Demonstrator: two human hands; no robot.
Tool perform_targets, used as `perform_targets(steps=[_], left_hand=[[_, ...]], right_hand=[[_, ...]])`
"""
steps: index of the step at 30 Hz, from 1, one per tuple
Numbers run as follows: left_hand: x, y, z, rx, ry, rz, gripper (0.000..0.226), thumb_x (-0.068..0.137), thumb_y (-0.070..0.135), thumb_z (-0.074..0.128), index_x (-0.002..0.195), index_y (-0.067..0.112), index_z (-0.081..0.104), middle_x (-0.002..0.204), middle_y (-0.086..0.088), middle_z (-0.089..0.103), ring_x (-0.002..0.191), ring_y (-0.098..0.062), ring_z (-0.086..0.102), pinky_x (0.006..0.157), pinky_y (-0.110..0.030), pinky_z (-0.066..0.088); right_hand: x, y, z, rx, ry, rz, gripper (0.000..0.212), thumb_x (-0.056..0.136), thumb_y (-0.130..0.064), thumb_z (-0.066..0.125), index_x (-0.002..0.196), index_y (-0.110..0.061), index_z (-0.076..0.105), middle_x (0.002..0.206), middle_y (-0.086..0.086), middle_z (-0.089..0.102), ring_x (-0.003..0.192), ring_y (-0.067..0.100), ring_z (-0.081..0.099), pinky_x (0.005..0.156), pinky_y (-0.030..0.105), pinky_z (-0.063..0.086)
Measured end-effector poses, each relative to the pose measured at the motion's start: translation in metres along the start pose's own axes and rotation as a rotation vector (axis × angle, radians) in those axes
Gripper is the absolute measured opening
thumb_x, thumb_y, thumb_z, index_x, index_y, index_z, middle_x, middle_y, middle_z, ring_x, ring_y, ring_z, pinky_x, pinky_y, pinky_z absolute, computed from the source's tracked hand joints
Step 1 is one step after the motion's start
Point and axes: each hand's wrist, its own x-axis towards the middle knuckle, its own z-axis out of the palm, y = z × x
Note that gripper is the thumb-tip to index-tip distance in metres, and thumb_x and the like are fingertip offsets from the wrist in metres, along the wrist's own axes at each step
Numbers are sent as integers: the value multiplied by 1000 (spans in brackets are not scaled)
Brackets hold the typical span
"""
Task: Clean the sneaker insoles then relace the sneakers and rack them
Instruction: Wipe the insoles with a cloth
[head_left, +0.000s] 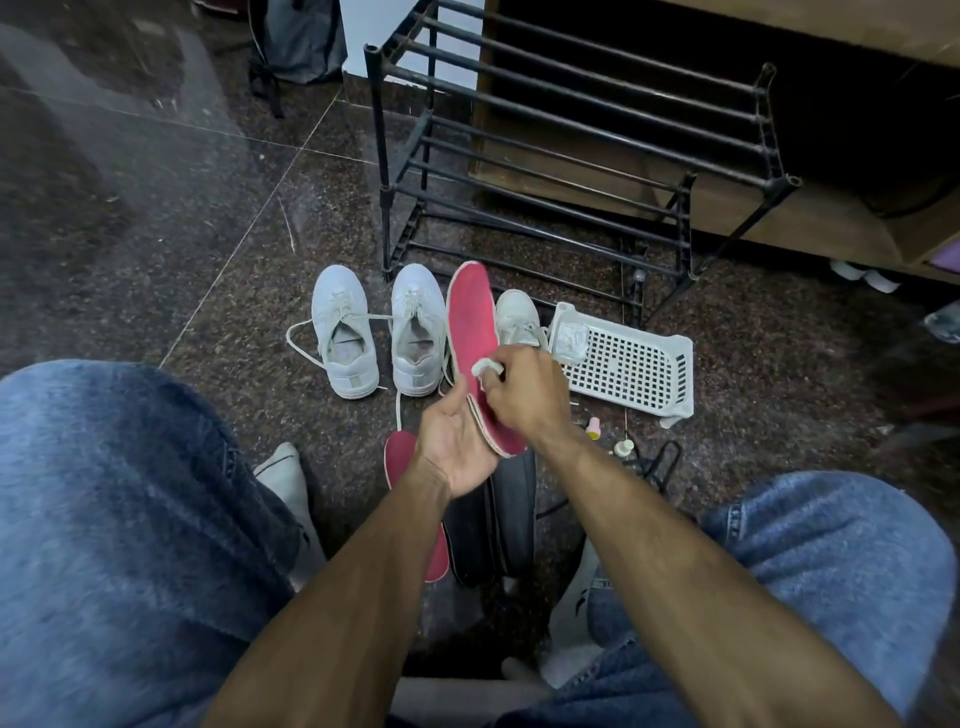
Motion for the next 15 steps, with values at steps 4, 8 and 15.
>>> perform_targets(steps=[4, 8, 15], left_hand=[[2, 6, -2, -3, -8, 2, 51, 100, 42, 32, 135, 10, 53, 132, -17, 57, 130, -32, 48, 112, -49, 32], [1, 10, -7, 29, 52, 11, 51, 98, 44, 36, 117, 4, 62, 109, -16, 67, 102, -31, 65, 94, -46, 46], [1, 9, -22, 75, 143, -25, 51, 98, 43, 39, 116, 3, 65, 115, -18, 65, 98, -31, 63, 90, -45, 44]], right_hand=[[1, -1, 2, 22, -60, -17, 18, 90, -27, 57, 95, -18, 72, 94, 8, 71, 85, 30, 64, 70, 33, 49], [-15, 13, 2, 217, -336, -50, 10, 85, -16, 66, 87, -18, 75, 75, -3, 69, 67, 13, 61, 63, 25, 46], [-13, 35, -21, 517, -386, 73, 5, 84, -4, 70, 87, 0, 72, 61, -2, 60, 40, -3, 45, 44, 16, 33]])
